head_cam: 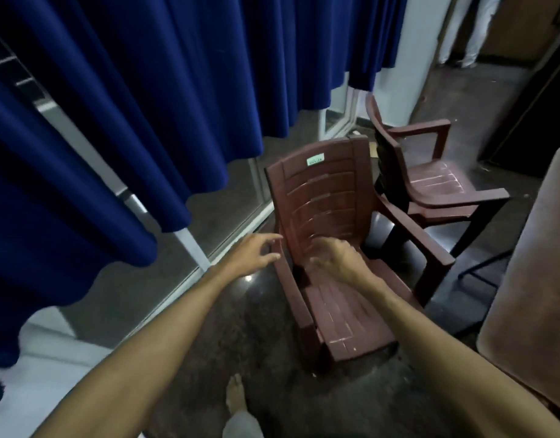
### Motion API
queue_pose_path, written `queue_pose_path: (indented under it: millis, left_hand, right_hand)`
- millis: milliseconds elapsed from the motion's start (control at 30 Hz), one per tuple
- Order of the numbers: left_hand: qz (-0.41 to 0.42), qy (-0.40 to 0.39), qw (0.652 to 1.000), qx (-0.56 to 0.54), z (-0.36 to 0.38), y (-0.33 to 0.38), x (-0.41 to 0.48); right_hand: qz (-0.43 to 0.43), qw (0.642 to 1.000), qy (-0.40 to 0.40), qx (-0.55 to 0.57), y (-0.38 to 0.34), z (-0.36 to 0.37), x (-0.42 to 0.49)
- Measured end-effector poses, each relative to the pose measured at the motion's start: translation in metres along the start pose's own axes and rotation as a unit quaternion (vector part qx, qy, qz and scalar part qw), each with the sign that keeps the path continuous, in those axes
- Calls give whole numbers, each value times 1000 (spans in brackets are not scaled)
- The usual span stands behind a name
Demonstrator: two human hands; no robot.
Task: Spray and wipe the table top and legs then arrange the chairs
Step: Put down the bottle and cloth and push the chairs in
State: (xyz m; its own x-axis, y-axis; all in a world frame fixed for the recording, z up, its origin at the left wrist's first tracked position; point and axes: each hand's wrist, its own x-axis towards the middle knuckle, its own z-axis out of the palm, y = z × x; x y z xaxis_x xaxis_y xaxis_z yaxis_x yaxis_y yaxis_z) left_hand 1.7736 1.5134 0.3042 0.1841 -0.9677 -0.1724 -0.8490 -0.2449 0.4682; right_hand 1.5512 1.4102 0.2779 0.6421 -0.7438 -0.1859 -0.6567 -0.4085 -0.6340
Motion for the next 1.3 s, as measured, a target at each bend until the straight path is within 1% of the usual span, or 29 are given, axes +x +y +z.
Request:
queue_pose_path:
  millis: [100,133,300,333,400,500,600,667,733,833,867,933,967,1033,1100,1167,1200,1300]
  left_hand:
    - [55,-18,998,-1,-42,-41,59]
    - [78,-36,996,13,-63,-57,87]
    - [168,-67,982,50,-118,-87,189]
    - [185,-76,978,58,-128,-91,223]
    - [222,-82,969,71,-138,-90,259]
    - [285,-91,948,109,-146,-84,328]
    - [337,-124,920,155,-145,-76,392]
    - [372,-158,892,201,-142,-67,430]
    - [410,-174,863,240,-140,-56,458]
    - [493,-203,791,301,-128,-30,494]
    - [524,-211,761,320,-121,-20,507]
    - [587,-219,697,350,-109,-8,532]
    - [619,-226,653,372,-101,-1,551]
    - [644,-230,595,423,-88,3,573]
    - [688,-229,511,461,-71,10,599]
    - [713,-221,450,491,-59,15,614]
    - [725,-219,429,492,-54,19,620]
    - [755,-216,383,487,-46,36,631]
  right_hand:
    - [48,997,53,28,-9,18,64]
    - [75,993,77,42,-25,21,87]
    - [153,977,131,73,-84,15,144]
    - [174,970,151,79,-88,13,167]
    - [196,962,173,85,-93,6,190]
    - [242,941,216,99,-90,2,240]
    - [287,922,225,125,-85,2,290]
    - [320,909,230,138,-84,3,318]
    - [339,900,234,143,-86,4,338]
    - [381,880,237,158,-82,10,365]
    - [397,870,240,168,-80,9,374]
    - [420,851,243,199,-77,9,391]
    - [438,836,250,217,-74,7,404]
    - [459,823,235,237,-73,2,418]
    - [501,787,240,269,-71,2,440]
    - [526,765,242,283,-75,-2,457]
    - [542,753,245,281,-78,-3,465]
    - [576,728,256,270,-86,-7,478]
